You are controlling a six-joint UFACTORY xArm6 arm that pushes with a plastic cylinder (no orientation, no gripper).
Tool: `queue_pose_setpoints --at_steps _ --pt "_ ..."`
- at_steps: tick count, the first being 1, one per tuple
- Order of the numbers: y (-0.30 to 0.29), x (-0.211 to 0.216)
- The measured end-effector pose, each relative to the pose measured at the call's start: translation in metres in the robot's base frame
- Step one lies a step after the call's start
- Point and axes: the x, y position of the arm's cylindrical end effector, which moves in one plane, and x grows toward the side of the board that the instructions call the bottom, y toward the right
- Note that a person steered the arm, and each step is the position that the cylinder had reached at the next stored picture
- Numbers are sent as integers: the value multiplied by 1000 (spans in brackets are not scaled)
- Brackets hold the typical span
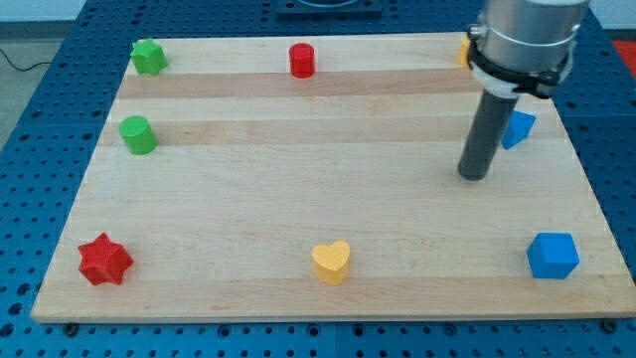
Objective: Move the blue triangle towards the top right of the board
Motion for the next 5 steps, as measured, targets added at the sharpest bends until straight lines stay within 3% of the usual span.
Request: queue_pose_setpoints --at_steps 2,5 --pt "40 -4" --pt "22 -107"
